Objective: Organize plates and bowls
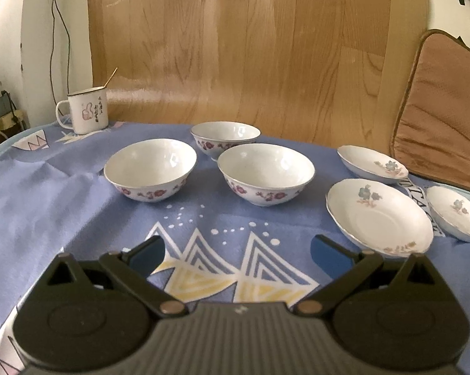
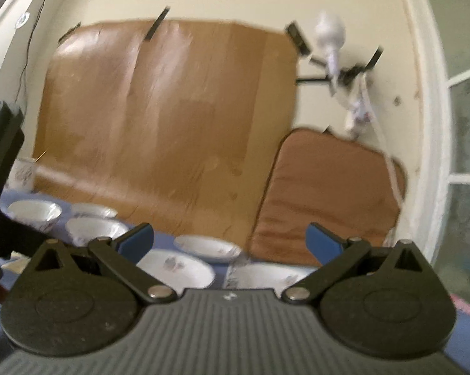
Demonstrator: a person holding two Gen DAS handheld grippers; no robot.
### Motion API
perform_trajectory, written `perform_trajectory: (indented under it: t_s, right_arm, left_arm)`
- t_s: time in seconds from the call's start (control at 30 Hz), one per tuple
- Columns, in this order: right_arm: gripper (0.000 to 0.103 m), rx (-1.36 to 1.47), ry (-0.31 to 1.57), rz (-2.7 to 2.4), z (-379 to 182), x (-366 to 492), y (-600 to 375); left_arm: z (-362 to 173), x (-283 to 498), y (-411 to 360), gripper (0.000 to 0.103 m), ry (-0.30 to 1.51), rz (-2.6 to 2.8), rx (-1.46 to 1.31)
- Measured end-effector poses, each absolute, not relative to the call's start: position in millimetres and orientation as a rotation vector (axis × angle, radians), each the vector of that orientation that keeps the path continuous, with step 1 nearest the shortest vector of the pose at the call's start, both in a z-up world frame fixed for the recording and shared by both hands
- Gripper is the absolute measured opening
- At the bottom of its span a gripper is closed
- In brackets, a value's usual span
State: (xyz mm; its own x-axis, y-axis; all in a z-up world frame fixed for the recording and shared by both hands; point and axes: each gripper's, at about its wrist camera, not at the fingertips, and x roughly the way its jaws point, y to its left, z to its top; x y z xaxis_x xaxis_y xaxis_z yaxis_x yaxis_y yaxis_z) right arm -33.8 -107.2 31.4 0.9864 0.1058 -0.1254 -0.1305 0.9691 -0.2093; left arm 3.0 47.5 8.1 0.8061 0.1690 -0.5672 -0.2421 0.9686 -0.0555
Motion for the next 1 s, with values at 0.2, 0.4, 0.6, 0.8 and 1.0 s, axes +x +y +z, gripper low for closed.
perform_trajectory:
  t_s: [0.2, 0.4, 0.6, 0.8, 1.0]
  right_arm:
    - [0.103, 0.062, 0.298, 0.105, 31.2, -5.5, -144.8]
    - [0.103, 0.116, 0.305, 0.119, 28.0, -9.5, -146.1]
    - [0.102, 0.093, 0.316, 0.135, 31.5, -3.5, -145.4]
    - [0.057, 0.102, 0.408, 0.158, 27.1, 5.8, -146.3]
    - [0.016, 0.079, 0.513, 0.195, 26.5, 17.5, -138.4]
  left_arm:
    - [7.2, 3.7, 50.0, 0.103, 0.605, 0.185, -0.152]
    - [8.2, 4.0, 48.0, 0.103, 0.6, 0.145, -0.15]
    - [8.0, 4.6, 51.5, 0.103, 0.605, 0.098, -0.183]
    - [6.4, 9.8, 58.5, 0.09, 0.644, 0.034, -0.246]
    - [17.9, 24.7, 57.3, 0.077, 0.699, -0.055, -0.301]
